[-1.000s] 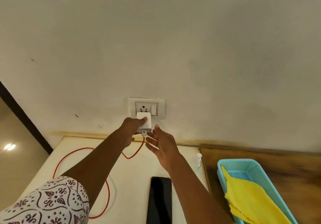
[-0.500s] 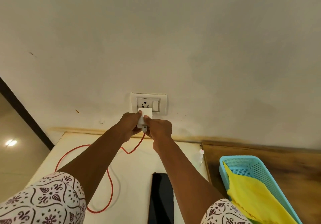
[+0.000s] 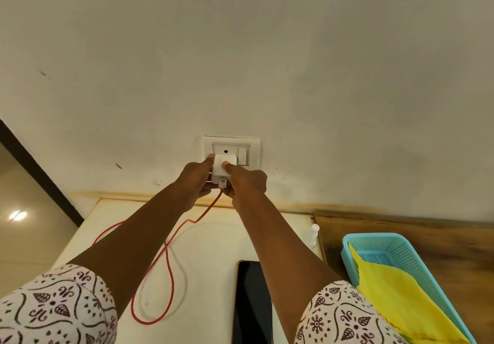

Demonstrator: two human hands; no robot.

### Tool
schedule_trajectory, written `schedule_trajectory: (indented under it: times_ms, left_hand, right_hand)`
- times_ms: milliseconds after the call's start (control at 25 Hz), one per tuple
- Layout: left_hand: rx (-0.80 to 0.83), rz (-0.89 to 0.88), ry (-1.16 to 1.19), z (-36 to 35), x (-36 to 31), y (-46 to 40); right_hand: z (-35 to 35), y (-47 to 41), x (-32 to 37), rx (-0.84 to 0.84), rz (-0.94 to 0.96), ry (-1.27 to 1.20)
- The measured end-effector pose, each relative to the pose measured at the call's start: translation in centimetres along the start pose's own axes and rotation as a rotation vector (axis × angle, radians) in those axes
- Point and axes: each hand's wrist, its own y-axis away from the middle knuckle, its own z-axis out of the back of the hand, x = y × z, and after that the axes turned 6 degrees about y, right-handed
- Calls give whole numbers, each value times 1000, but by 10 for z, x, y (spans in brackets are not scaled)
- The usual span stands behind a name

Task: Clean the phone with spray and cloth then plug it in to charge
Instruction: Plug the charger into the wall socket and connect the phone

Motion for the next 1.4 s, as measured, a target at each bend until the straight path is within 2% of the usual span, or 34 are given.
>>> schedule_trajectory:
  times_ms: [80, 200, 240, 320, 400, 440, 520, 640, 720, 800, 920, 1040, 1080, 1200, 1280, 1400]
  left_hand:
    - [44, -50, -96, 7, 3, 11]
    - [208, 31, -298, 28, 28, 38]
    - [215, 4, -362, 38, 45, 44]
    - [17, -154, -416, 59, 84, 68]
    - [-335, -224, -504, 81, 124, 85]
    - [-436, -171, -587, 87, 137, 97]
    - [-466, 54, -754, 97, 163, 98]
    - [-475, 291, -738, 104, 180, 94]
    - [-436, 358, -695, 107, 180, 102]
    - [-417, 356, -556, 101, 169, 108]
    - [-415, 273, -92, 88, 142, 141]
    - [-363, 255, 246, 74, 117, 175]
    - [-330, 239, 291, 68, 108, 183]
    - [-240, 158, 308, 61, 88, 195]
    - [-134, 68, 252, 55, 82, 200]
    - [122, -96, -121, 59, 96, 224]
  right_hand:
    - [2, -2, 1, 39, -11, 0]
    - [11, 3, 0, 143, -53, -43]
    - [17, 9, -4, 183, -71, -61]
    - [36, 25, -23, 272, -115, -99]
    - [65, 47, -58, 311, -179, -115]
    - [79, 59, -79, 310, -231, -110]
    - [103, 84, -113, 307, -344, -77]
    - [120, 107, -141, 301, -457, -52]
    - [125, 112, -156, 301, -456, 36]
    - [123, 115, -163, 343, -423, 125]
    - [109, 122, -171, 336, -294, 251]
    - [96, 145, -167, 428, 109, 693]
    - [93, 145, -173, 479, 284, 730]
    - [90, 169, -162, 598, 127, 616]
    - [95, 181, -151, 634, 167, 668]
    - [109, 187, -125, 603, 129, 493]
